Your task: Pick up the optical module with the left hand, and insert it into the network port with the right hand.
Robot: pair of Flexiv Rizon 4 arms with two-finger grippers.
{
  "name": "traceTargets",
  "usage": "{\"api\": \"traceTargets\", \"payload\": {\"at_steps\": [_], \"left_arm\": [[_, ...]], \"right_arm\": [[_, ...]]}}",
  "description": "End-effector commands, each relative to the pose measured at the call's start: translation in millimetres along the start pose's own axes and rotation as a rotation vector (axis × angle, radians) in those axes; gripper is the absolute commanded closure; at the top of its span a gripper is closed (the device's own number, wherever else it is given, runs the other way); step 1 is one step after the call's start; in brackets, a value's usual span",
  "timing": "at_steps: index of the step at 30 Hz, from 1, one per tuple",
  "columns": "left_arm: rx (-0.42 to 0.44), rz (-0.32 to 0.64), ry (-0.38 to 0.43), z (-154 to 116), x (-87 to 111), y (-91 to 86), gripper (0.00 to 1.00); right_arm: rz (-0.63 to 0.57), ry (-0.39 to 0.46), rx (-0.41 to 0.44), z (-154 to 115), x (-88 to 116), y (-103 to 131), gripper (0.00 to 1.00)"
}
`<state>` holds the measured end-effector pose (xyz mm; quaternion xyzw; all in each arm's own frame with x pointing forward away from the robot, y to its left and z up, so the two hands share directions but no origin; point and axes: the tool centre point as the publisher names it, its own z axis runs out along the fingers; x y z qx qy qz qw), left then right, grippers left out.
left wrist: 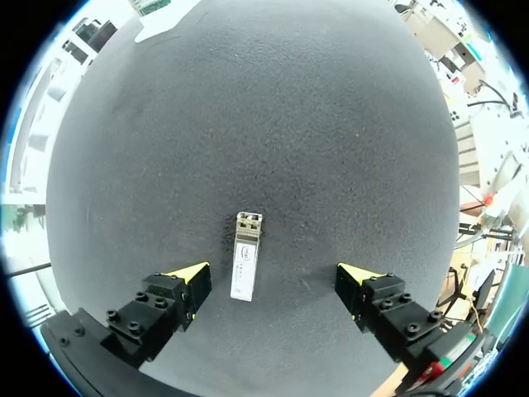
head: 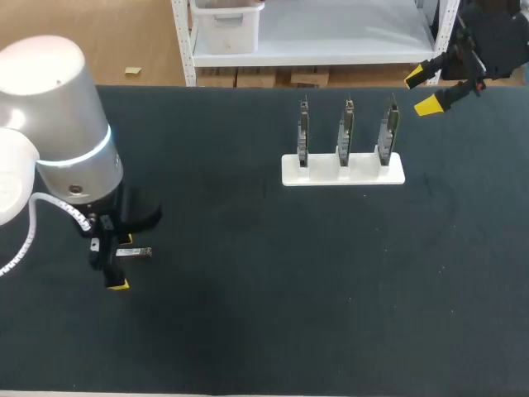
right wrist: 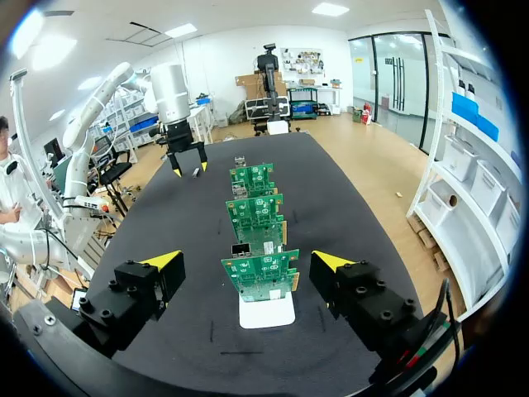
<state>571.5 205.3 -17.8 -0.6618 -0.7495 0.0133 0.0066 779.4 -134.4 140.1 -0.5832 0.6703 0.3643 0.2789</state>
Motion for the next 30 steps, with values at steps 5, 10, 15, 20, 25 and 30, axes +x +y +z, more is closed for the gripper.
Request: {"api": "traceTargets", "payload": {"at_steps": [5,10,15,20,25,30], "left_arm": [[-0.003,-0.011,0.013,-0.1,4.0,0.7,0.0],[0.003,-0.015,0.012,2.1,5.6,1.6,0.54],[0.008,-0.014,0.014,4.2,7.0,2.3,1.0],[0.007,-0.018,0.011,4.6,6.9,4.1,1.0],[0.008,-0.028,0.002,4.1,6.0,4.8,1.0],[0.007,-0.054,-0.016,4.5,6.0,4.4,1.0]], "right_arm": [[-0.001,0.0,0.005,0.2,-0.1,2.3,0.0],[-0.001,0.0,0.005,0.2,-0.1,2.3,0.0],[-0.001,0.0,0.005,0.2,-0.1,2.3,0.0],[-0.001,0.0,0.005,0.2,-0.1,2.3,0.0],[-0.001,0.0,0.005,0.2,-0.1,2.3,0.0],[-0.001,0.0,0.005,0.2,-0.1,2.3,0.0]]}}
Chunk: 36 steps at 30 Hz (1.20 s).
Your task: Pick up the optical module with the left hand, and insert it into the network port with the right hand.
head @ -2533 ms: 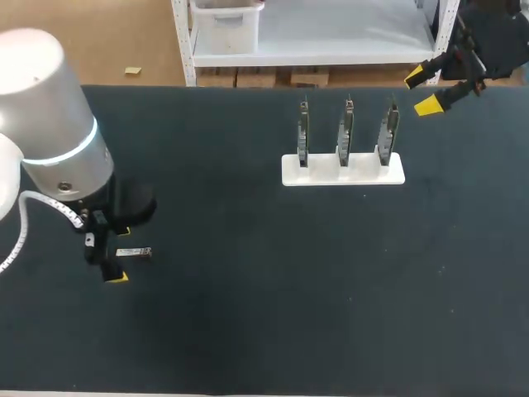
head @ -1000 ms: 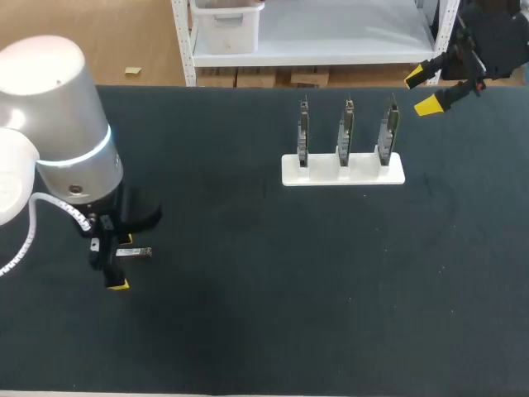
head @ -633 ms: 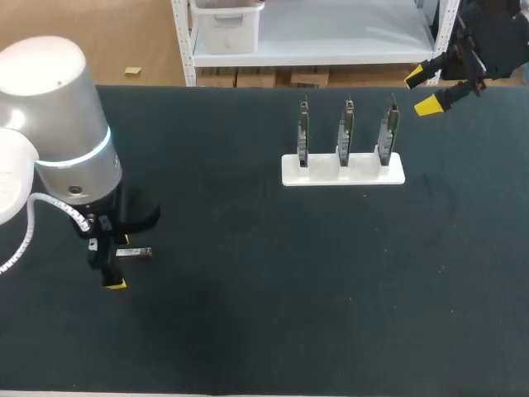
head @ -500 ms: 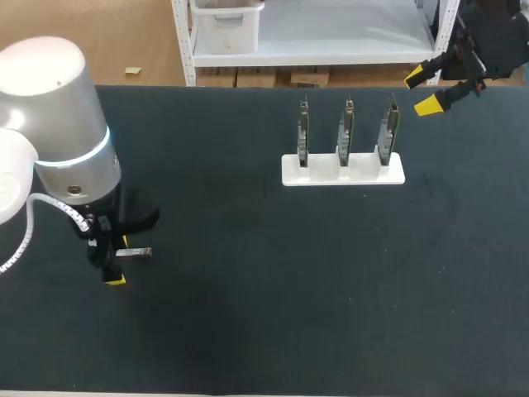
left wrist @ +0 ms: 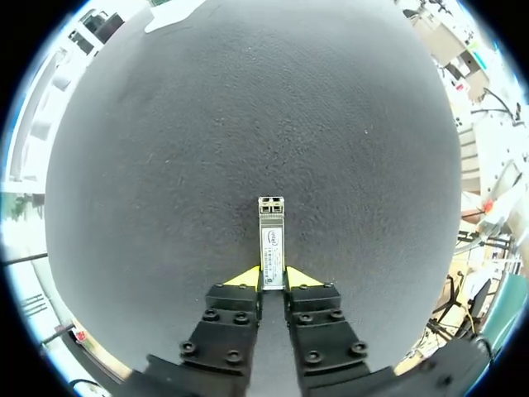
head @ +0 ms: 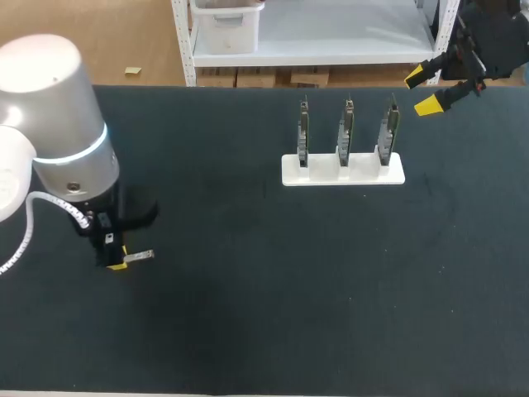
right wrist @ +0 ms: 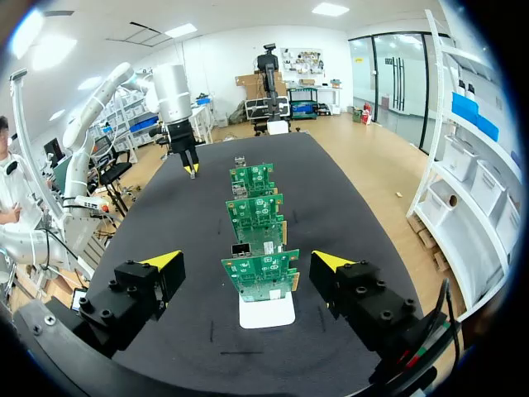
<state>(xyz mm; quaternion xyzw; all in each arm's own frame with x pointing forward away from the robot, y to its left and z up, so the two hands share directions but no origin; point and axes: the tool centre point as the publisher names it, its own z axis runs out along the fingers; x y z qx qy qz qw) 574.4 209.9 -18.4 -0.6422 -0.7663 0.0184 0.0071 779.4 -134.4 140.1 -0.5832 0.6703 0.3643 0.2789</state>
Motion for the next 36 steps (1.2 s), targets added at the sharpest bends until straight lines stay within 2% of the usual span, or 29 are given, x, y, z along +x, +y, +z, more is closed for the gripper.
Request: {"api": "traceTargets", "payload": {"at_steps": [1,8,15,19,22,23,26,30,36], "left_arm": [[0.0,-0.007,-0.013,3.8,1.6,0.9,1.0],[-0.018,-0.043,-0.041,-0.8,1.2,5.1,1.0],[-0.058,-0.142,-0.144,-12.9,0.8,18.5,1.0],[-0.086,-0.21,-0.232,-24.2,-3.0,29.8,1.0],[-0.117,-0.282,-0.335,-36.6,-5.5,43.7,1.0],[-0.132,-0.318,-0.396,-42.7,-6.8,51.3,1.0],[-0.18,-0.359,-0.505,-65.3,-15.2,69.0,1.0],[-0.238,-0.357,-0.638,-97.4,-30.4,94.3,1.0],[-0.302,-0.28,-0.766,-145.4,-65.8,132.6,1.0]], "right_arm": [[-0.001,0.0,0.005,0.2,-0.1,2.3,0.0],[-0.001,0.0,0.005,0.2,-0.1,2.3,0.0],[-0.001,0.0,0.005,0.2,-0.1,2.3,0.0],[-0.001,0.0,0.005,0.2,-0.1,2.3,0.0],[-0.001,0.0,0.005,0.2,-0.1,2.3,0.0],[-0.001,0.0,0.005,0.2,-0.1,2.3,0.0],[-0.001,0.0,0.005,0.2,-0.1,2.3,0.0],[-0.001,0.0,0.005,0.2,-0.1,2.3,0.0],[-0.001,0.0,0.005,0.2,-0.1,2.3,0.0]]}}
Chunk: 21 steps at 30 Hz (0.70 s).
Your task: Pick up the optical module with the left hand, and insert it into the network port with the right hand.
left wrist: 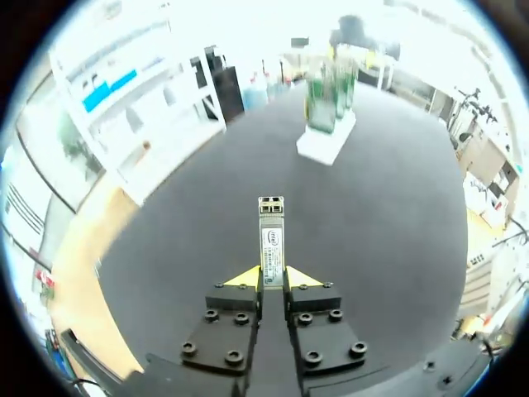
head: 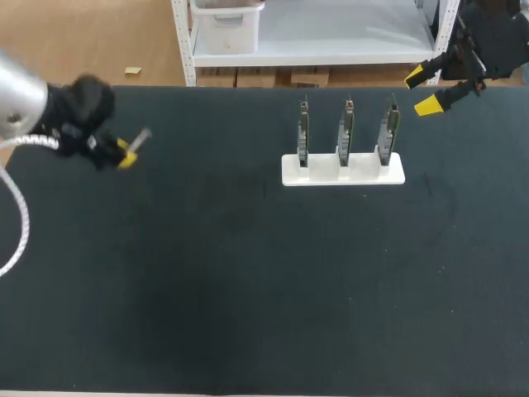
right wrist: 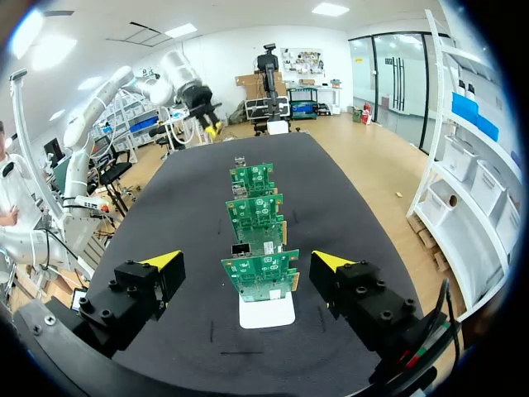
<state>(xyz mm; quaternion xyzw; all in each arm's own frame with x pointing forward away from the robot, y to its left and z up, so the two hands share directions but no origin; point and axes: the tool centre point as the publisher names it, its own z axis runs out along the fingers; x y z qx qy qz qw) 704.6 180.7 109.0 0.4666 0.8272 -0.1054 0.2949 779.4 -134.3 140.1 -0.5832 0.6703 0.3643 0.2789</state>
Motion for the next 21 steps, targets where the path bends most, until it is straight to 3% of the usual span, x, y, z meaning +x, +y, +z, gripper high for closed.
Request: {"api": "traceTargets", "payload": {"at_steps": [1,6,12,21], "left_arm": [[-0.001,0.044,-0.214,0.3,-32.7,14.5,1.0],[0.017,0.073,-0.377,8.7,-91.2,28.3,1.0],[0.073,0.183,-0.495,29.6,-164.8,34.0,1.0],[0.191,0.297,-0.709,57.0,-272.4,9.8,1.0]], "right_arm": [[-0.001,0.0,0.006,0.1,-0.1,2.3,0.0],[-0.001,0.0,0.006,0.1,-0.1,2.3,0.0],[-0.001,0.0,0.006,0.1,-0.1,2.3,0.0],[-0.001,0.0,0.006,0.1,-0.1,2.3,0.0]]}}
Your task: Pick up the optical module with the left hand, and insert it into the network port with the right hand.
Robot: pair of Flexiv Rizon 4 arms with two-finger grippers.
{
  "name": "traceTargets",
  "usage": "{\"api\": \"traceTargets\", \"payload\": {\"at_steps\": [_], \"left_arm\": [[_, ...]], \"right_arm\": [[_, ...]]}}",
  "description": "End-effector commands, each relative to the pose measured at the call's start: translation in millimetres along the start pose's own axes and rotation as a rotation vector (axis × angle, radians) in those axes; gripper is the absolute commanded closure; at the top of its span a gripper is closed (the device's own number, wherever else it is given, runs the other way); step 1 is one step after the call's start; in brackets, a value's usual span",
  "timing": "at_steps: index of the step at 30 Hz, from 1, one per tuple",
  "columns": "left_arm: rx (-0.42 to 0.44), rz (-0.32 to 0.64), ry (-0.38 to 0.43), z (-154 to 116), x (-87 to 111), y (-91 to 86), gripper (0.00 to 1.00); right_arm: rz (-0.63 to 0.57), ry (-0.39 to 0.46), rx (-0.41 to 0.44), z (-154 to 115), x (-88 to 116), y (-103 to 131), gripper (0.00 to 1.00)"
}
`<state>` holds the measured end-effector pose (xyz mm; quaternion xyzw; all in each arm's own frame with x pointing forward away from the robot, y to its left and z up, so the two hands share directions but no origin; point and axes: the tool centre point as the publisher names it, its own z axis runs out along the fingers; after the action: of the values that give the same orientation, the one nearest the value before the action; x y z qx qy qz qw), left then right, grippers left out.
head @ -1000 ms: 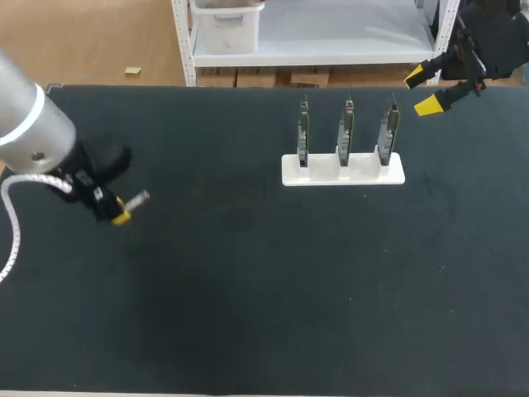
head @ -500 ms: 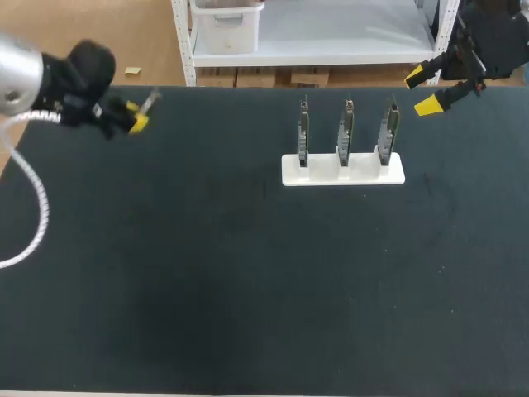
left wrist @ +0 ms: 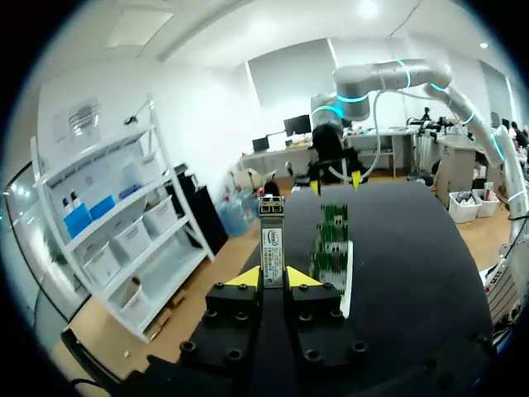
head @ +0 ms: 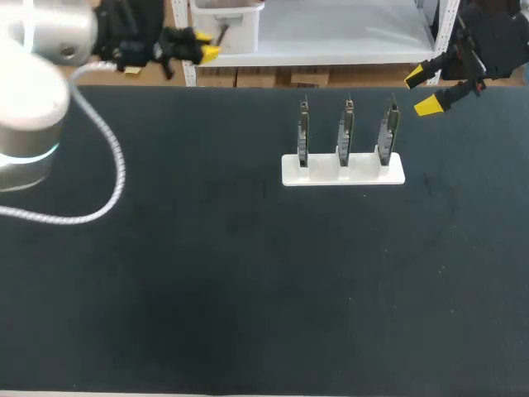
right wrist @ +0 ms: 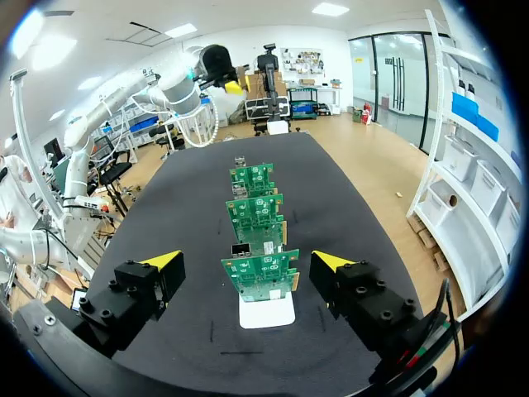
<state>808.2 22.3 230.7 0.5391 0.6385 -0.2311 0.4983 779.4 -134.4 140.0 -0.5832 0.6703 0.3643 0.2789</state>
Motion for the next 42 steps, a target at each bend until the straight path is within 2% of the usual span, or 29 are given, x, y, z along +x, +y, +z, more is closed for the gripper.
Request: {"api": "traceTargets", "payload": {"at_steps": [1,6,14,18,27,42], "left_arm": [[0.087,0.019,-0.182,70.0,-23.8,10.0,1.0],[0.175,-0.005,-0.306,106.2,-55.8,-2.1,1.0],[0.29,0.011,-0.404,157.7,-94.2,-36.9,1.0],[0.31,0.054,-0.404,176.4,-105.8,-54.1,1.0],[0.334,0.055,-0.421,194.4,-113.0,-77.6,1.0],[0.321,-0.039,-0.458,205.4,-102.9,-94.8,1.0]], "right_arm": [[-0.001,0.0,0.005,0.2,-0.1,2.3,0.0],[-0.001,0.0,0.005,0.2,-0.1,2.3,0.0],[-0.001,0.0,0.005,0.2,-0.1,2.3,0.0],[-0.001,0.0,0.005,0.2,-0.1,2.3,0.0],[-0.001,0.0,0.005,0.2,-0.1,2.3,0.0],[-0.001,0.0,0.005,0.2,-0.1,2.3,0.0]]}}
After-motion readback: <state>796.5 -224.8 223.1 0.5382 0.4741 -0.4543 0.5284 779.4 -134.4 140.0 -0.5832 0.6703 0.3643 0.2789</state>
